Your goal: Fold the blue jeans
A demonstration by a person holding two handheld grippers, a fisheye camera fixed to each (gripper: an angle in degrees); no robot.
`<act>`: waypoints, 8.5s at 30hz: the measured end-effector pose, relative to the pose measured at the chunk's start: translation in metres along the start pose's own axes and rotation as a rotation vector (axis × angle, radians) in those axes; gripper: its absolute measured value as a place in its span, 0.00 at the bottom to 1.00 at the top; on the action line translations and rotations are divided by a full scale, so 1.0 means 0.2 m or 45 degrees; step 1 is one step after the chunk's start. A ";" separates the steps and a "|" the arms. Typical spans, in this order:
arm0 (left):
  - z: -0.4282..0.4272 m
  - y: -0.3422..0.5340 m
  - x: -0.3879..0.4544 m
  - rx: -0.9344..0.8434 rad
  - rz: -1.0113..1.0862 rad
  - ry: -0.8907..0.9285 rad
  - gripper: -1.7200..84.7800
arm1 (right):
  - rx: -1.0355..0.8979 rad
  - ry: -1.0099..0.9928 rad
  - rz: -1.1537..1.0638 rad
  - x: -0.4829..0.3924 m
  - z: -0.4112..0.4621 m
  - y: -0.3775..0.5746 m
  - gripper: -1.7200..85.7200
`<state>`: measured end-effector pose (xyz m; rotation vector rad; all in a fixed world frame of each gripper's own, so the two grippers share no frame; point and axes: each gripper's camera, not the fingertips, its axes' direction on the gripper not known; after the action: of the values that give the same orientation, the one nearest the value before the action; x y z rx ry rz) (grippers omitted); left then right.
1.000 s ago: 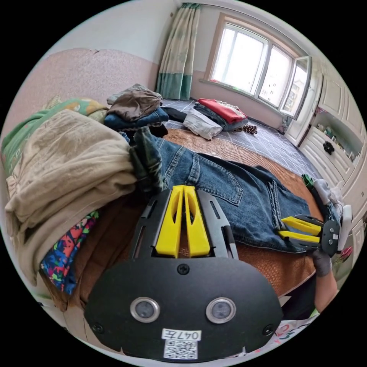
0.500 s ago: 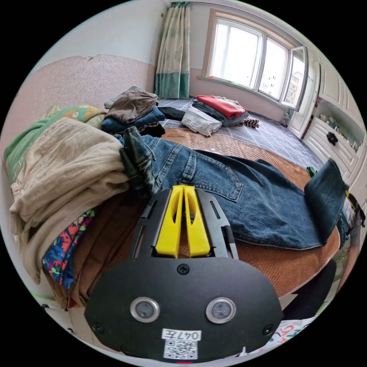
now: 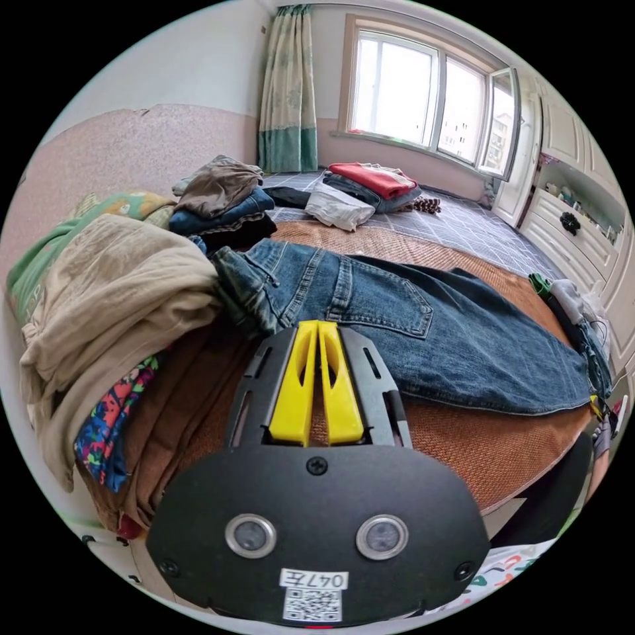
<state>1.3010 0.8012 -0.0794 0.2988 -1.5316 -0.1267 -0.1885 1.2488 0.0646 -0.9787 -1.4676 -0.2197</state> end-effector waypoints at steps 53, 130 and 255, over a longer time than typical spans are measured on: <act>-0.18 1.27 -0.29 0.102 -0.615 0.713 0.07 | -0.618 -0.467 -0.948 -4.50 1.93 -1.94 0.05; 0.84 1.10 0.25 0.061 -0.446 1.421 0.01 | -0.140 -0.723 -1.098 -2.54 0.19 -0.09 0.09; 0.12 -0.32 0.95 -0.084 0.275 0.401 0.01 | 0.141 0.284 -0.445 -1.89 1.19 -1.14 0.16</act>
<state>1.2928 0.6861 0.0873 0.0930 -1.2350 0.0398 -0.5739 1.1040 -0.2218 -0.5834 -1.4204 -0.4807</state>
